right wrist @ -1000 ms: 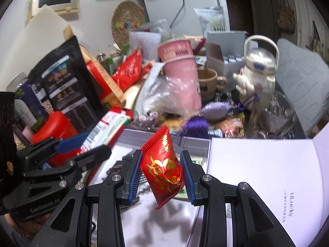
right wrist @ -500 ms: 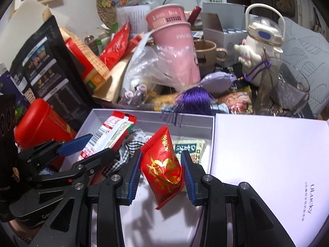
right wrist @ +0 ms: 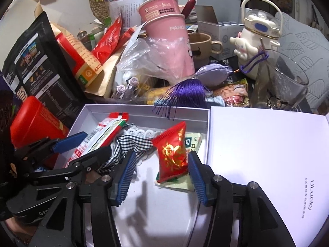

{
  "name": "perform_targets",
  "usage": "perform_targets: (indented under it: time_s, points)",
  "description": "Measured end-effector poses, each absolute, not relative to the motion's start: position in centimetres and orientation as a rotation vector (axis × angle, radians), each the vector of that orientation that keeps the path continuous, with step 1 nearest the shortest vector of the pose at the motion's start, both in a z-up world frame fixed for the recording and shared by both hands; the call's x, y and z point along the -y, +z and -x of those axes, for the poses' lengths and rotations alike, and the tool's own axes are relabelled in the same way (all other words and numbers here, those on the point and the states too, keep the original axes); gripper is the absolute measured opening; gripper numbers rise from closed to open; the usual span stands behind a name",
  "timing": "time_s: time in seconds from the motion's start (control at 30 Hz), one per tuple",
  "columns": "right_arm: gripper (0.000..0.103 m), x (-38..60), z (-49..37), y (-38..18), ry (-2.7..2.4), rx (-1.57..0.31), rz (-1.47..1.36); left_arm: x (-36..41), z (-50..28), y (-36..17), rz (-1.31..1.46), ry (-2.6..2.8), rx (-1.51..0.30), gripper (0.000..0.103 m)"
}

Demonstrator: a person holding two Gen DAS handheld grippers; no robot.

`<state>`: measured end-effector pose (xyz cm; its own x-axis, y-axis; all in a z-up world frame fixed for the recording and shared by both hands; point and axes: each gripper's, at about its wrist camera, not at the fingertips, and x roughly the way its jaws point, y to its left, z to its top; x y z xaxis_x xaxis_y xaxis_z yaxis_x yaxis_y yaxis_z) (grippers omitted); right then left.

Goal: Organize soft objects
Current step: 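Open both grippers to drop the packets into the box, then withdraw both tools from the box back toward the table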

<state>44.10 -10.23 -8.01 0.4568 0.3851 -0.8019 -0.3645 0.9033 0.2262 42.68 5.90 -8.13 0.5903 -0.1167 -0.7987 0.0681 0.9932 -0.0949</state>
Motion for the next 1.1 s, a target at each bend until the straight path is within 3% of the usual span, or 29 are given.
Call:
perform_targets:
  time_s: [0.13, 1.1]
  points:
    - [0.053, 10.4, -43.7, -7.3, 0.453, -0.975, -0.016, -5.9, -42.2, -7.3, 0.042, -0.082, -0.909, 0.068]
    - [0.053, 13.8, -33.2, 5.0, 0.414, -0.684, 0.02, -3.9, -31.6, 5.5, 0.01, -0.076, -0.618, 0.068]
